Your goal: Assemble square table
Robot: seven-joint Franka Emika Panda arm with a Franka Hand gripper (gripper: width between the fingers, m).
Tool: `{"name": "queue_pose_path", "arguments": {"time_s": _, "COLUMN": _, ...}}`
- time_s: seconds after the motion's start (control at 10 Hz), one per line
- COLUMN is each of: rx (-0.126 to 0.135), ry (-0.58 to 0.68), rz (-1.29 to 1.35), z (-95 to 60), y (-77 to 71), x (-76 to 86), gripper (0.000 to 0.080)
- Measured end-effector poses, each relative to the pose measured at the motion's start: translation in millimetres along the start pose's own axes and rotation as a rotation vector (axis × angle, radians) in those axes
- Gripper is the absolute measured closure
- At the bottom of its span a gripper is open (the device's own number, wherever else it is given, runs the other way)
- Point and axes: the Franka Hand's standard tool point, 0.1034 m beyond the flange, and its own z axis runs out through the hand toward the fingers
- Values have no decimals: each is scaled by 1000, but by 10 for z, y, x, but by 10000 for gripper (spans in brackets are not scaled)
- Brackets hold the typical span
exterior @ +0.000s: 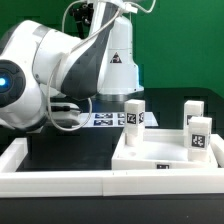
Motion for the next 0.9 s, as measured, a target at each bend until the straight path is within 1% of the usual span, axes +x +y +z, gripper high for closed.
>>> {"name": "queue_pose_path", "arguments": {"time_s": 0.1, "rx": 0, "ry": -1, "rz": 0, "z": 0, "y": -1, "x": -1, "gripper": 178}}
{"name": "queue_pose_path", "arguments": {"time_s": 0.3, "rx": 1, "ry": 0, "rz": -2, "z": 0, "y": 2, "x": -2, "gripper": 514}}
{"name": "queue_pose_path", "arguments": {"time_s": 0.7, "rx": 2, "ry": 0, "rz": -1, "z": 2, "y": 7, "x": -4, "gripper": 511}}
{"name": "queue_pose_path", "arguments": {"time_s": 0.8, "rx": 9, "ry": -4, "rz": -2, "z": -45, "y": -20, "x": -53, "gripper": 511}}
{"name": "queue_pose_path", "arguments": {"time_s": 0.9, "rx": 16, "ry": 4, "rz": -8, "z": -192, "y": -103, "x": -161, "gripper": 511}}
